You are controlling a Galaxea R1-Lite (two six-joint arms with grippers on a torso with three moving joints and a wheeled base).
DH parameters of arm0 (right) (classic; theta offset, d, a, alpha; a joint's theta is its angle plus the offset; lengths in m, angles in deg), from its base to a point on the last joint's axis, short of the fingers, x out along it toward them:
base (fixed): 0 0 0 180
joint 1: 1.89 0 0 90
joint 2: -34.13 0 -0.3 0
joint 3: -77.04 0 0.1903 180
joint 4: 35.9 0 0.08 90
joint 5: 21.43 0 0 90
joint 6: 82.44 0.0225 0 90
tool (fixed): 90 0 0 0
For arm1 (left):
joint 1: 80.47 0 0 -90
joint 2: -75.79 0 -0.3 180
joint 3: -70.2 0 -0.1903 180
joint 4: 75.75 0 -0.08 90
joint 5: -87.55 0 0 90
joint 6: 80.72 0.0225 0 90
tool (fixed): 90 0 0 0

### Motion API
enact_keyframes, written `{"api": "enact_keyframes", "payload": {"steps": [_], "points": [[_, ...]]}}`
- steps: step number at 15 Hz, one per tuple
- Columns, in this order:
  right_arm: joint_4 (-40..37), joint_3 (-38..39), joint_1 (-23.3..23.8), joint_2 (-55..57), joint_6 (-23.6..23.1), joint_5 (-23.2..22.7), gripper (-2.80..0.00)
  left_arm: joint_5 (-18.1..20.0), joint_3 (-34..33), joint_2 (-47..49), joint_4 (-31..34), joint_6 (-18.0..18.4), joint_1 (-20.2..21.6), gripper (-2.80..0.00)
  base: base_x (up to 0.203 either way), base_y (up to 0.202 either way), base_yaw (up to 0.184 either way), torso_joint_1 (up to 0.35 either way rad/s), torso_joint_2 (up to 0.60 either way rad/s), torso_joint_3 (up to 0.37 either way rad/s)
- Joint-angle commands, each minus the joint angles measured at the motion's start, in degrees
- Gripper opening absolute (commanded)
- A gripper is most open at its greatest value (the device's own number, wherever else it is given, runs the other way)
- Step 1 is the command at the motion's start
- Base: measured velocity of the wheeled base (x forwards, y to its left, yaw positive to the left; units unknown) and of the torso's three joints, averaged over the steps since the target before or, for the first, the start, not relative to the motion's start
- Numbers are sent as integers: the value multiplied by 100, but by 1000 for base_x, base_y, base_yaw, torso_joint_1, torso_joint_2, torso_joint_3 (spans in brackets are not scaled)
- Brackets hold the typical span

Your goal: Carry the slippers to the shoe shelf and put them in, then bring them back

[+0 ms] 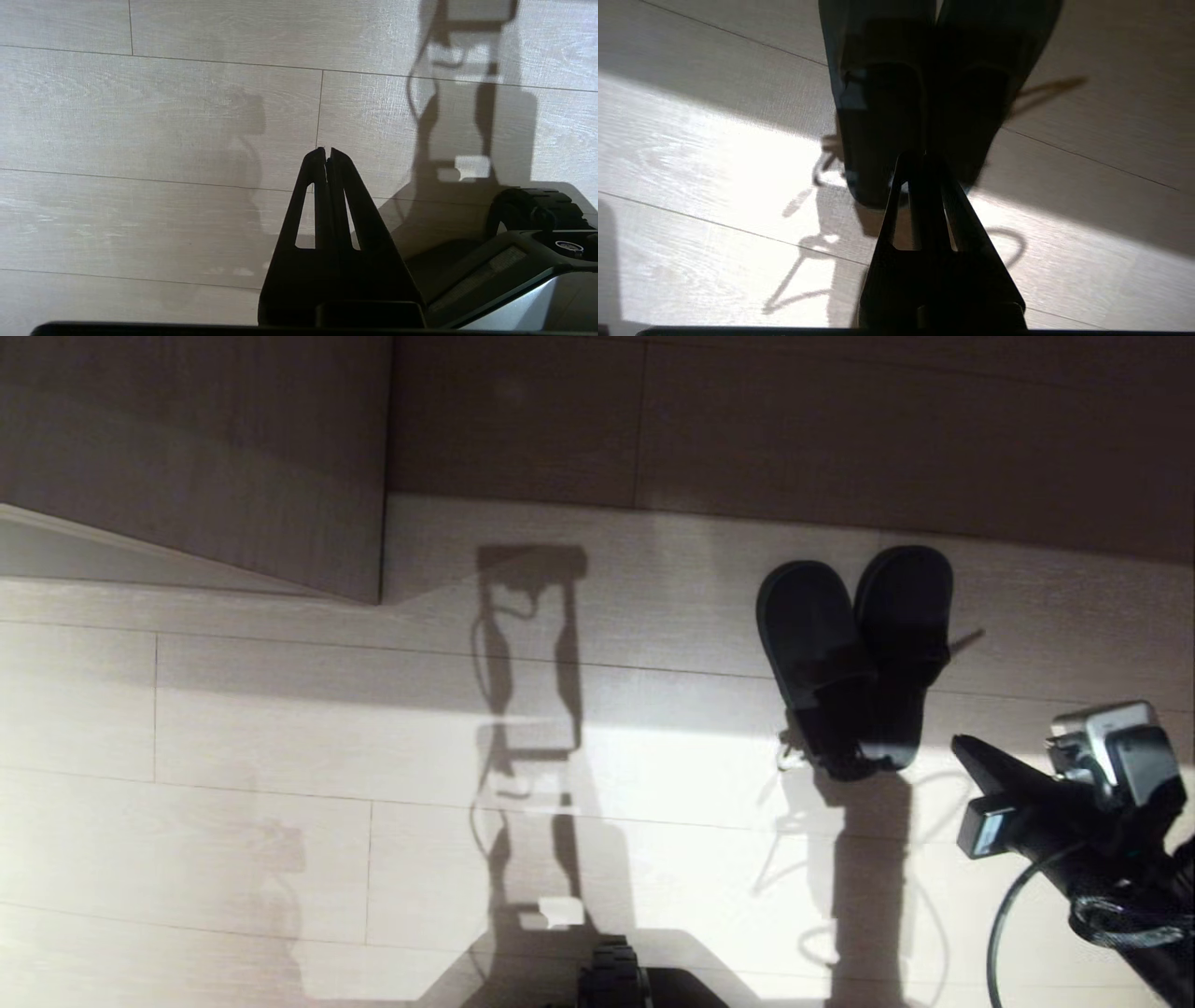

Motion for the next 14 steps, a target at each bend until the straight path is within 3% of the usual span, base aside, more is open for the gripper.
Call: {"api": "enact_keyframes", "payload": {"steps": [1, 4, 8, 14], "points": [[12, 331, -5, -1026, -16, 8, -280, -2, -9, 4, 2, -2, 1, -280, 0, 0, 0, 0, 0, 0], [-481, 475, -6, -2367, -51, -13, -280, -2, -9, 5, 2, -2, 1, -280, 0, 0, 0, 0, 0, 0], [-2061, 506, 85, -4457, -57, -68, -280, -2, -9, -3, 2, -2, 1, -280, 0, 0, 0, 0, 0, 0], [-4561, 505, 948, -6956, 111, -126, -280, -2, -9, -4, 2, -2, 1, -280, 0, 0, 0, 0, 0, 0]]}}
